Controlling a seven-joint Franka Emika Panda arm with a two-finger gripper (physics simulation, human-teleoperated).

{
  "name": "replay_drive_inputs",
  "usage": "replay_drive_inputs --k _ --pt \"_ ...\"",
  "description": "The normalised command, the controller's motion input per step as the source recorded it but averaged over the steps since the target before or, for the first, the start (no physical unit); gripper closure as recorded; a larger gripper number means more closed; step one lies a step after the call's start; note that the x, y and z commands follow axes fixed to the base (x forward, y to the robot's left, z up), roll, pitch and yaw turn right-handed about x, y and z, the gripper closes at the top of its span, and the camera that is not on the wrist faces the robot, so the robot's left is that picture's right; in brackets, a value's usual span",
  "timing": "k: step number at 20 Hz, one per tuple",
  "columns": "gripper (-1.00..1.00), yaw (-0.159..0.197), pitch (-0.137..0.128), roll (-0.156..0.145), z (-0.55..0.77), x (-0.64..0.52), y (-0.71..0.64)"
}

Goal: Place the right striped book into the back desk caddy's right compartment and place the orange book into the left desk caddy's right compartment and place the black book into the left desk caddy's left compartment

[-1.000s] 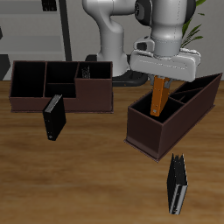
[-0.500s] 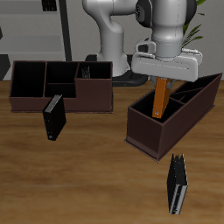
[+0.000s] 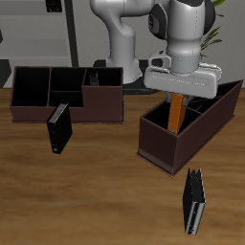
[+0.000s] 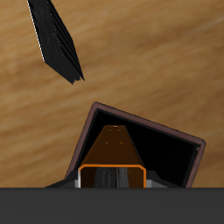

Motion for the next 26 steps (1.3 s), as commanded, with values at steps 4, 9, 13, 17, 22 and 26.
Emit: replay_drive_inputs --k 4,9,13,17,22,26 --pt "-1.00 -0.053 0.094 -0.029 -0.19 0.11 -0.05" --pt "-1.00 -0.024 0.064 0.006 -0.09 0.09 -0.04" --pt "-1.00 -0.014 -0.004 -0.005 0.05 -0.07 -0.04" --pt "-1.00 -0.002 -0.020 -0.008 0.22 -0.08 -0.17" --pt "-1.00 0.020 -0.047 0.002 0.35 -0.11 -0.31" --pt "-1.00 0.089 -0.049 0.000 0.55 -0.11 -0.69"
